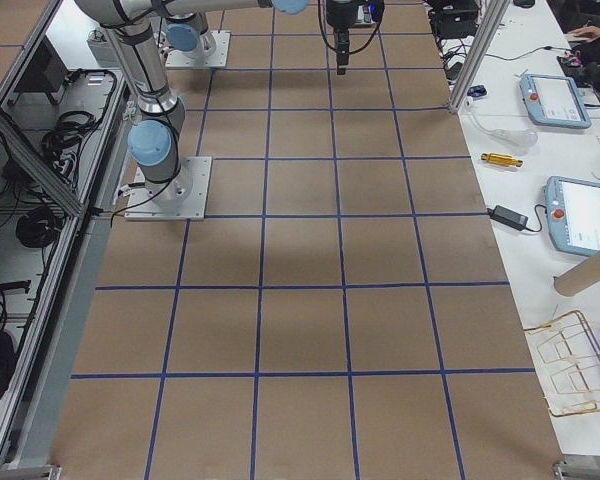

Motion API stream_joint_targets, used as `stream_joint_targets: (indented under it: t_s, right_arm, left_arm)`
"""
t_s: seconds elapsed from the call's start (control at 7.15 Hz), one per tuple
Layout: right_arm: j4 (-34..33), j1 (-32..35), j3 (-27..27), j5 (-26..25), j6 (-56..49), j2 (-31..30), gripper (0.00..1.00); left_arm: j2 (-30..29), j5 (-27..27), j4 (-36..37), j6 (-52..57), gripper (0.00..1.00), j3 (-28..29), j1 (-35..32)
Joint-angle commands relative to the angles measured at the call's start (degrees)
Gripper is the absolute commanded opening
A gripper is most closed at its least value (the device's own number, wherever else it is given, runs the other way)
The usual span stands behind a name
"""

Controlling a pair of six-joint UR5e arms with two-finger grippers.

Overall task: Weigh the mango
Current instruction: 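Move the left gripper away from the scale toward the robot's near side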

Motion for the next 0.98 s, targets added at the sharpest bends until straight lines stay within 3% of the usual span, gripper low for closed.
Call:
stream_joint_targets:
  t_s: [0.0, 0.56, 0.84]
  right_arm:
    - [0.00, -0.07, 0.00, 0.00, 0.00, 0.05, 1.00]
    - [0.00, -0.07, 0.00, 0.00, 0.00, 0.05, 1.00]
    - [0.00, 0.02, 0.00, 0.00, 0.00, -0.03, 1.00]
  left_arm:
    - [0.51, 0.16, -0.84, 0.57, 1.00, -0.20, 0.14]
    - [0.77, 0.25, -1.11, 0.92, 1.00, -0.20, 0.58]
    - [2.35, 2.44, -6.27, 10.38, 1.00, 0.06, 6.78]
